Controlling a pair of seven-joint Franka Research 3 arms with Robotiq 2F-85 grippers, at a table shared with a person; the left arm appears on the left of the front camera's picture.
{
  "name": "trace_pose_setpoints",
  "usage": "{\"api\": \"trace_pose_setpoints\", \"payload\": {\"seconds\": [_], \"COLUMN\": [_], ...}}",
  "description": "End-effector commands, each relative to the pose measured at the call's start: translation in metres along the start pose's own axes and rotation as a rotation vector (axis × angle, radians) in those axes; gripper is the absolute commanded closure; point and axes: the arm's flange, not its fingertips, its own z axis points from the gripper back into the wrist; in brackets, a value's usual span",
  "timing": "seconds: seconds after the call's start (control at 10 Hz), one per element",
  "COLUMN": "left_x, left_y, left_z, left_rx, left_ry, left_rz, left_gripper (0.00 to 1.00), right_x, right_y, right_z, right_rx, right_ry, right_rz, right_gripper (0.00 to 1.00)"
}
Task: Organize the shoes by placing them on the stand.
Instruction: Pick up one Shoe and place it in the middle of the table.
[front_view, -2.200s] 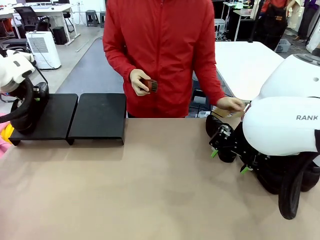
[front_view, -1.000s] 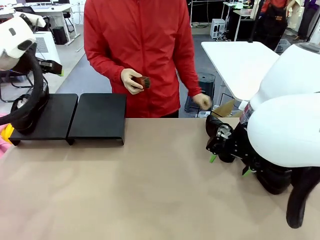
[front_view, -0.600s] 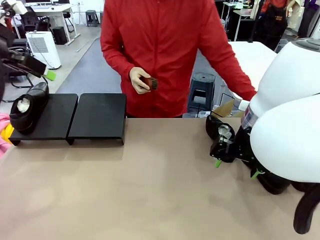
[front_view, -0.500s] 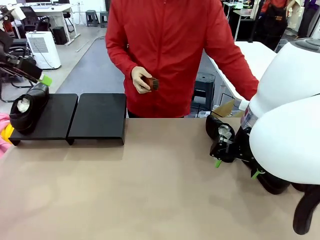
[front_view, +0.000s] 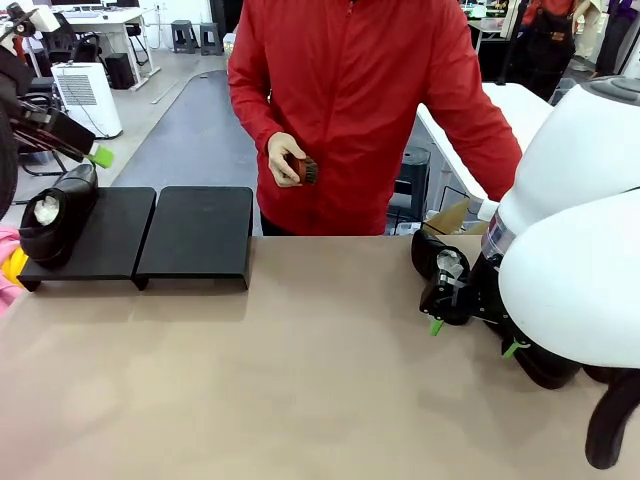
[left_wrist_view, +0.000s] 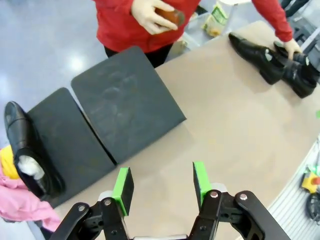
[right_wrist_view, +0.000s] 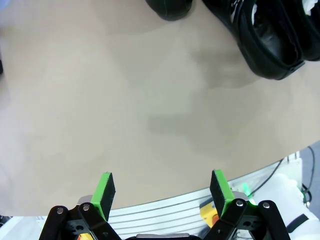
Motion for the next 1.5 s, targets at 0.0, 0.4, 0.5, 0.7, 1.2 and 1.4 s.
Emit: {"api": "trace_pose_setpoints", "payload": {"seconds": [0.0, 0.4, 0.5, 0.7, 1.2, 1.4], "left_x": [-0.019, -0.031, -0.029, -0.037, -0.037, -0.037], "left_y": [-0.041, -0.066, -0.054, -0.078, -0.078, -0.078], "left_z": [0.016, 0.018, 0.016, 0.015, 0.015, 0.015], "left_rx": [-0.038, -0.067, -0.020, -0.081, -0.081, -0.081], "left_ry": [0.096, 0.239, 0.217, 0.267, 0.267, 0.267], "left_rz": [0.132, 0.307, 0.346, 0.240, 0.240, 0.240], "left_gripper": [0.36, 0.36, 0.36, 0.36, 0.36, 0.36], "right_x": [0.001, 0.000, 0.005, 0.040, 0.149, 0.177], "right_y": [0.000, 0.000, 0.003, 0.012, 0.055, 0.073], "right_z": [0.000, 0.000, -0.003, -0.009, -0.044, -0.067], "right_rx": [0.007, 0.000, -0.041, -0.167, -0.179, -0.144], "right_ry": [0.008, 0.001, -0.044, -0.157, -0.253, -0.177], "right_rz": [0.006, 0.000, 0.035, 0.167, 0.380, 0.395], "right_gripper": [0.00, 0.00, 0.00, 0.00, 0.00, 0.00]}}
